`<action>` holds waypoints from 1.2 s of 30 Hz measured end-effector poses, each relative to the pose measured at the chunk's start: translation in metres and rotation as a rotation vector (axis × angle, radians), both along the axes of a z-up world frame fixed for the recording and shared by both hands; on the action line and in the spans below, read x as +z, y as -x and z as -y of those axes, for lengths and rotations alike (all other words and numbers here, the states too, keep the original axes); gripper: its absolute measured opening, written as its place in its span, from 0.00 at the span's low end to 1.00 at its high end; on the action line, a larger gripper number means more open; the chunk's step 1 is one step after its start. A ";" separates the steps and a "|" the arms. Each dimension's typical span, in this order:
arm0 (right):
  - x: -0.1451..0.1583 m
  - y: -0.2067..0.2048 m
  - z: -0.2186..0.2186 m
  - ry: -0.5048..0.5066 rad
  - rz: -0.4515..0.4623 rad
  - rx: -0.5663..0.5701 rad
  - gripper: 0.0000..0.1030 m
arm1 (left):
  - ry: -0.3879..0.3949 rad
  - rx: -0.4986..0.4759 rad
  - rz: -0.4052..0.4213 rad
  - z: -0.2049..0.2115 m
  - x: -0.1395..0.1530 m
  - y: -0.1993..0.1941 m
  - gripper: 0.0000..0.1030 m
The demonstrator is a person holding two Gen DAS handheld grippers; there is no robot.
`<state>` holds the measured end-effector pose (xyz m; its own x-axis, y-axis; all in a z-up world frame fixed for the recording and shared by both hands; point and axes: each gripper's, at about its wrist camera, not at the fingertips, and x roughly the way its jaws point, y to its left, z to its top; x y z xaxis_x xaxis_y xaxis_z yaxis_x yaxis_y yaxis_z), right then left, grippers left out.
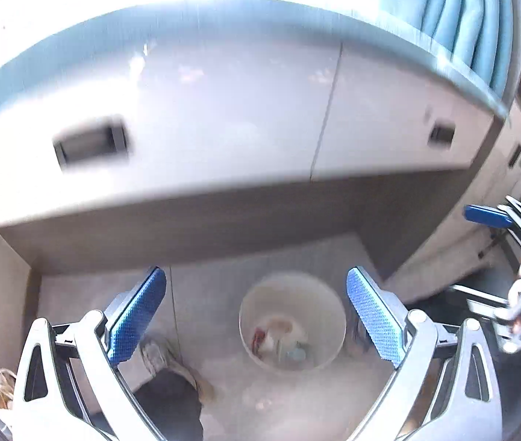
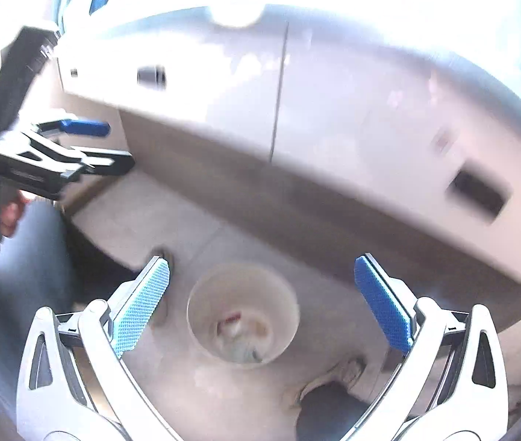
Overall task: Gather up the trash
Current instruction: 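Raise both grippers back toward the bed, then grasp the red knotted cord with the left gripper while the right grasps the white foam pad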
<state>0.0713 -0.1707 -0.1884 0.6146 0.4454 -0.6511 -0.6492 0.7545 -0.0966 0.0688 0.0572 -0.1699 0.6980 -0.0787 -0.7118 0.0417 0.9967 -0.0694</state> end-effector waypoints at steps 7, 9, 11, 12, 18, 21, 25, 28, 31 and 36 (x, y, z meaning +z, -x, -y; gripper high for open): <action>0.109 -0.017 0.016 -0.114 0.130 -0.073 0.95 | -0.044 0.041 0.116 0.006 0.091 -0.024 0.94; 0.127 -0.025 0.016 -0.129 0.153 -0.081 0.95 | -0.057 0.046 0.130 0.008 0.109 -0.036 0.94; 0.143 -0.036 0.019 -0.131 0.179 -0.097 0.95 | -0.080 0.057 0.142 0.007 0.125 -0.056 0.94; 0.149 -0.042 0.018 -0.130 0.182 -0.103 0.95 | -0.087 0.061 0.144 0.009 0.133 -0.065 0.94; 0.174 -0.086 0.012 -0.140 0.163 -0.127 0.95 | -0.073 0.062 0.145 0.005 0.175 -0.130 0.94; 0.180 -0.106 0.009 -0.140 0.164 -0.121 0.95 | -0.071 0.049 0.141 0.003 0.183 -0.166 0.94; 0.181 -0.133 0.004 -0.136 0.161 -0.121 0.95 | -0.050 0.060 0.097 -0.005 0.180 -0.220 0.94; 0.178 -0.158 0.003 -0.125 0.154 -0.133 0.95 | -0.028 0.066 0.057 -0.008 0.172 -0.257 0.94; 0.174 -0.186 0.002 -0.101 0.142 -0.157 0.95 | -0.031 0.072 0.025 -0.007 0.162 -0.288 0.94; 0.169 -0.230 0.003 -0.090 0.079 -0.180 0.95 | -0.037 0.044 0.000 0.001 0.151 -0.315 0.91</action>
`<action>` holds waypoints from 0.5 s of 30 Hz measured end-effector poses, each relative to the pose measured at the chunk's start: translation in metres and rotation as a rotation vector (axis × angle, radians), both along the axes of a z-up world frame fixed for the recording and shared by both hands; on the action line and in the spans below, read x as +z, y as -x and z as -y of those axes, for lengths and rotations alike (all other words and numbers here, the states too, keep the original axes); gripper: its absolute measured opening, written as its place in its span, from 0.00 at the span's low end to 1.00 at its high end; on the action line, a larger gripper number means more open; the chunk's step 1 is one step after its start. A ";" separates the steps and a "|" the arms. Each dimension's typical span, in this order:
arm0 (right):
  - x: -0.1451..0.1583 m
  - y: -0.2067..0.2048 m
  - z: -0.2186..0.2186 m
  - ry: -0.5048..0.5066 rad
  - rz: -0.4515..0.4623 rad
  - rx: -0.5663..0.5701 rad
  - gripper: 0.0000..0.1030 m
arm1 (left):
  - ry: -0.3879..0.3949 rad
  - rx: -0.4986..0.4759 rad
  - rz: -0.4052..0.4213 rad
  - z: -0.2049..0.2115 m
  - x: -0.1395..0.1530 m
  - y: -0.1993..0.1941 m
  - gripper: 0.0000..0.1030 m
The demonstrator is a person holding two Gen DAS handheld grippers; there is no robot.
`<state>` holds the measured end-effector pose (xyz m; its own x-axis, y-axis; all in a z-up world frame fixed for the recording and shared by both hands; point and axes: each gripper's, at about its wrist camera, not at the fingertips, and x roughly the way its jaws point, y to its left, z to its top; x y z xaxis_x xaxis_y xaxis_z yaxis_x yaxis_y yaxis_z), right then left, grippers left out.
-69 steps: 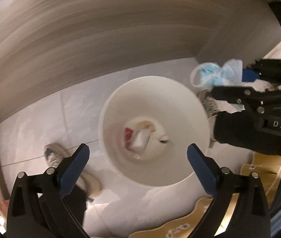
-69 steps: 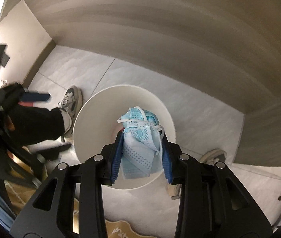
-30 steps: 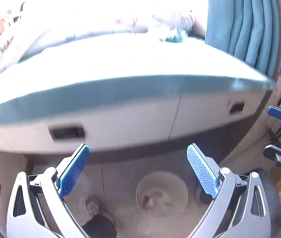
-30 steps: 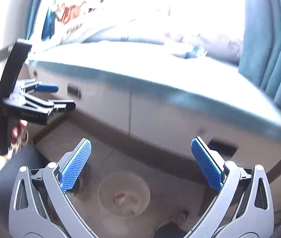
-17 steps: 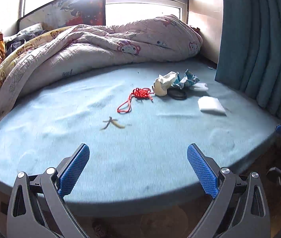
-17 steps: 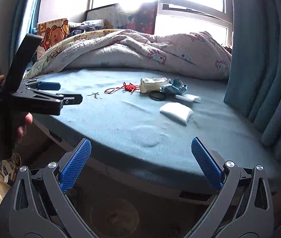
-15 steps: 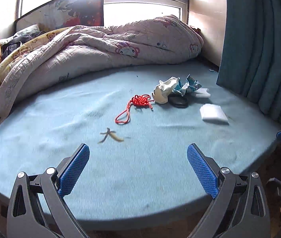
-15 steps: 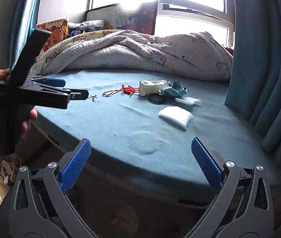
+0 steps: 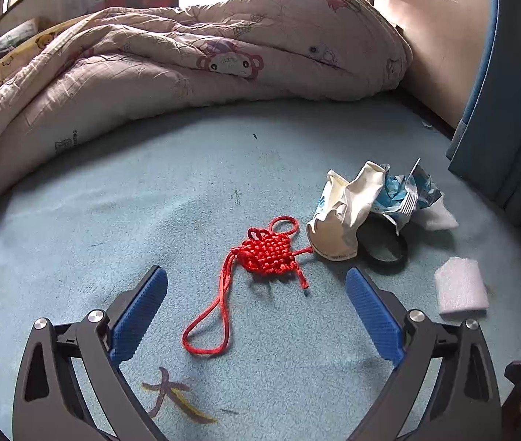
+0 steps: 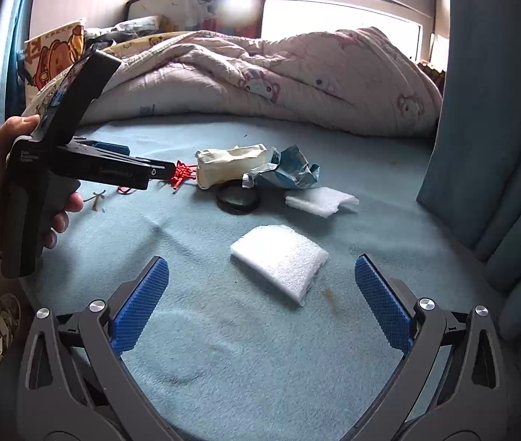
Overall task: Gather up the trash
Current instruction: 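Grasp the red knotted cord with the left gripper while the right grasps the white foam pad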
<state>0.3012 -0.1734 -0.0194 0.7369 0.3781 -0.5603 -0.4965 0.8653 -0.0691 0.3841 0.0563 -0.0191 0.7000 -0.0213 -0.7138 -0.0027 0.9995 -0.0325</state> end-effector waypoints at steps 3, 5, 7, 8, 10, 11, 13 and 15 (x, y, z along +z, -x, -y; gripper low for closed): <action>-0.001 -0.016 0.000 -0.009 -0.015 0.003 0.95 | 0.004 -0.030 -0.030 0.004 -0.006 -0.013 0.67; -0.001 -0.023 -0.001 -0.014 -0.015 0.007 0.95 | 0.038 -0.050 -0.063 0.003 -0.010 -0.021 0.58; -0.001 -0.027 0.000 -0.024 -0.017 0.018 0.95 | 0.068 -0.051 -0.097 0.000 -0.015 -0.028 0.55; -0.002 -0.029 0.000 -0.028 -0.020 0.022 0.95 | 0.081 -0.046 -0.093 -0.002 -0.015 -0.029 0.53; -0.005 -0.030 -0.001 -0.032 -0.026 0.030 0.95 | 0.085 -0.030 -0.093 -0.005 -0.015 -0.032 0.43; -0.006 -0.031 -0.001 -0.034 -0.034 0.036 0.95 | 0.075 -0.016 -0.094 -0.006 -0.016 -0.034 0.36; -0.005 -0.030 0.000 -0.043 -0.030 0.043 0.95 | 0.060 -0.010 -0.095 -0.006 -0.016 -0.036 0.33; -0.005 -0.032 0.001 -0.050 -0.040 0.043 0.95 | 0.040 -0.007 -0.096 -0.004 -0.016 -0.037 0.31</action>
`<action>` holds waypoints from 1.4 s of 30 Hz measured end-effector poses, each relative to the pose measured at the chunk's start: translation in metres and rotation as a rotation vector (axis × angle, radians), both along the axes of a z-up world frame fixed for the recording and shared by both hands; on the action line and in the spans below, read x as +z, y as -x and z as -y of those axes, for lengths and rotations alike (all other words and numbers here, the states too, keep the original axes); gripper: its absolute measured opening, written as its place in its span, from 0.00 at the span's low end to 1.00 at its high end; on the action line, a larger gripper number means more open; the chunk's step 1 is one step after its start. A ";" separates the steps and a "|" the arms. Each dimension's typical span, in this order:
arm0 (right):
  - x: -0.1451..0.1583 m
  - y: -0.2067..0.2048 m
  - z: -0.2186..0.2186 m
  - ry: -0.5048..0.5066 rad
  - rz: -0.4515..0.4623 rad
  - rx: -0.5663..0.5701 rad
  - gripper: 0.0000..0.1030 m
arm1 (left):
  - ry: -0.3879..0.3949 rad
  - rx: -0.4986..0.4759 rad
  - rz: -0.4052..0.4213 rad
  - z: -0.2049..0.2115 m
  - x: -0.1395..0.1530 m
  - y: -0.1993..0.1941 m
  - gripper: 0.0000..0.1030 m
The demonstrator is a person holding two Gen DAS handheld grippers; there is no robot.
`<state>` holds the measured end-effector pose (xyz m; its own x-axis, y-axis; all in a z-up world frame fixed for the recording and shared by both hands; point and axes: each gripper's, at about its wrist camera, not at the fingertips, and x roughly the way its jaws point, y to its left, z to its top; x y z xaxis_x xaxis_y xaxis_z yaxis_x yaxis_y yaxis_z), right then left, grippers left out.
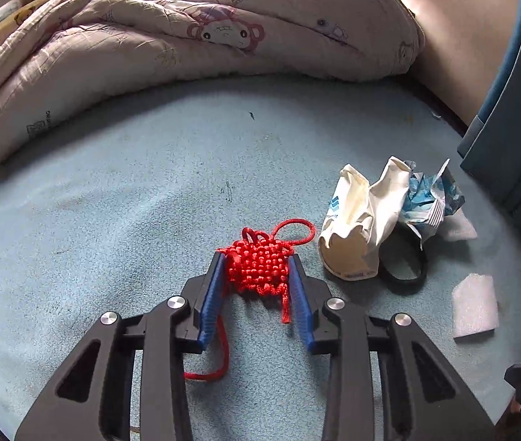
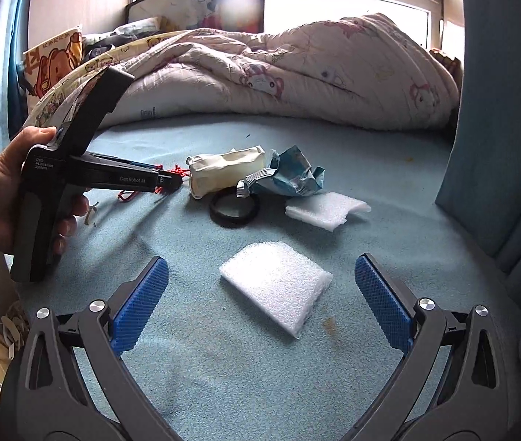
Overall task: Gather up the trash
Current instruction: 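Grasp the red knotted cord with the left gripper while the right grasps the white foam pad, then carry the red cord and foam pad down over the white bin and open both grippers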
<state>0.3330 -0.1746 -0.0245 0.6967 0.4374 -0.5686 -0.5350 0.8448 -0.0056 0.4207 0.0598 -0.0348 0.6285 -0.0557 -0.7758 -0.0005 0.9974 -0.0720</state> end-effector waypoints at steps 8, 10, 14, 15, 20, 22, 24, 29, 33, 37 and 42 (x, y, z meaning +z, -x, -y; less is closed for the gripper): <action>-0.005 -0.013 -0.009 0.091 -0.035 -0.014 0.95 | -0.037 -0.018 0.032 -0.003 0.007 0.021 0.21; -0.008 -0.021 -0.017 0.113 -0.059 0.005 0.95 | -0.040 -0.020 0.043 -0.006 0.009 0.029 0.21; -0.017 -0.035 -0.030 0.159 -0.117 -0.001 0.73 | -0.026 -0.023 0.056 -0.013 0.013 0.043 0.20; -0.021 -0.036 -0.031 0.166 -0.136 0.011 0.62 | -0.022 -0.026 0.059 -0.014 0.014 0.047 0.20; -0.023 -0.026 -0.029 0.150 -0.136 0.012 0.36 | -0.004 -0.037 0.085 -0.017 0.022 0.067 0.20; -0.023 -0.020 -0.027 0.125 -0.149 0.022 0.30 | -0.005 -0.042 0.094 -0.016 0.026 0.077 0.20; -0.020 -0.012 -0.025 0.117 -0.152 0.026 0.20 | -0.002 -0.045 0.098 -0.014 0.028 0.086 0.20; -0.011 0.005 -0.014 0.088 -0.125 0.019 0.12 | -0.003 -0.050 0.105 -0.010 0.032 0.112 0.20; -0.010 -0.002 -0.008 0.117 -0.123 -0.005 0.60 | -0.001 -0.046 0.102 -0.009 0.030 0.128 0.20; -0.009 -0.013 -0.002 0.130 -0.103 -0.015 0.95 | 0.013 -0.043 0.101 -0.008 0.030 0.138 0.20; -0.024 -0.033 -0.011 0.170 -0.168 0.025 0.80 | 0.026 -0.052 0.091 -0.001 0.027 0.130 0.20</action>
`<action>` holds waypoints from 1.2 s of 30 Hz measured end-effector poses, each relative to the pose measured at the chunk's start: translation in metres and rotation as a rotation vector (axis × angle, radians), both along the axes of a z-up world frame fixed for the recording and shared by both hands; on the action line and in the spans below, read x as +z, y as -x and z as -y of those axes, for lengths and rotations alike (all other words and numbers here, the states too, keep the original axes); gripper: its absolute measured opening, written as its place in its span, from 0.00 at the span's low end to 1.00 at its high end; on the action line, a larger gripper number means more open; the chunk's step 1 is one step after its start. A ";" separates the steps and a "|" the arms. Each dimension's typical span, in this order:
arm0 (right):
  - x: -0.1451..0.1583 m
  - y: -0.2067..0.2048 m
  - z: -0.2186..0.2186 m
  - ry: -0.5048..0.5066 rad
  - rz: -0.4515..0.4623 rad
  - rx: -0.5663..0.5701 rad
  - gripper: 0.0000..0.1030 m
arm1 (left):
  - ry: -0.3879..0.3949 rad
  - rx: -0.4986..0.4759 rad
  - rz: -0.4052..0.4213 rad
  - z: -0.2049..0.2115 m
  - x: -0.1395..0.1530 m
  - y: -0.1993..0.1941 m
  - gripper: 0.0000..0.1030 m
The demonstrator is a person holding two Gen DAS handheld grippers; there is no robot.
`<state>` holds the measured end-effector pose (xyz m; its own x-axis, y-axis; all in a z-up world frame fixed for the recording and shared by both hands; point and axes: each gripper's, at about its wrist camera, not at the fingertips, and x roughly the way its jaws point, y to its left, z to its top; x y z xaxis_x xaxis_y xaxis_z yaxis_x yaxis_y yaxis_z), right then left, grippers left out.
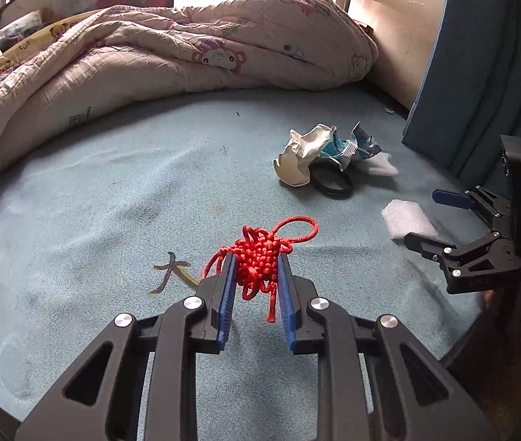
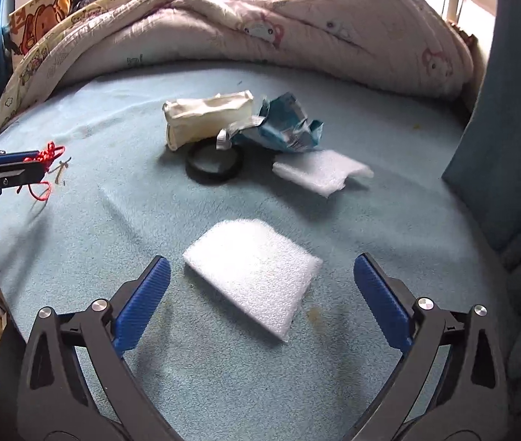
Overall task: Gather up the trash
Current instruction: 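Carry the red cord and foam pad down over the white bin and open both grippers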
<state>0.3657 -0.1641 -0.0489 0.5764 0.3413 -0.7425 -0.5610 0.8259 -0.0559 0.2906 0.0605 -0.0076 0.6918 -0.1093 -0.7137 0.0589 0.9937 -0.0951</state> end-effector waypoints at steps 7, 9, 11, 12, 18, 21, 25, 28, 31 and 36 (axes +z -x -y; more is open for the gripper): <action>-0.002 0.009 0.001 -0.008 -0.018 0.045 0.55 | 0.008 -0.034 0.002 0.019 -0.001 -0.003 0.20; -0.001 0.018 0.004 -0.018 -0.012 0.053 0.54 | 0.006 -0.041 0.005 0.022 0.000 0.001 0.20; 0.000 0.029 0.007 -0.028 0.000 0.056 0.54 | 0.003 -0.044 0.013 0.022 0.003 0.007 0.20; 0.001 0.034 0.009 -0.038 0.003 0.057 0.54 | 0.003 -0.043 0.017 0.021 0.005 0.011 0.20; 0.015 0.079 0.017 -0.101 0.043 0.079 0.54 | -0.003 -0.044 0.028 0.018 0.010 0.041 0.20; 0.024 0.108 0.018 -0.123 0.063 0.109 0.54 | -0.002 -0.047 0.032 0.019 0.011 0.060 0.20; 0.031 0.151 0.019 -0.131 0.080 0.141 0.54 | -0.004 -0.059 0.038 0.024 0.009 0.092 0.20; 0.029 0.185 0.021 -0.130 0.088 0.163 0.54 | -0.011 -0.073 0.042 0.030 0.007 0.116 0.20; 0.023 0.216 0.023 -0.135 0.089 0.184 0.54 | -0.012 -0.085 0.044 0.036 0.002 0.141 0.20; 0.003 0.261 0.023 -0.138 0.089 0.210 0.54 | -0.017 -0.108 0.035 0.045 -0.018 0.183 0.20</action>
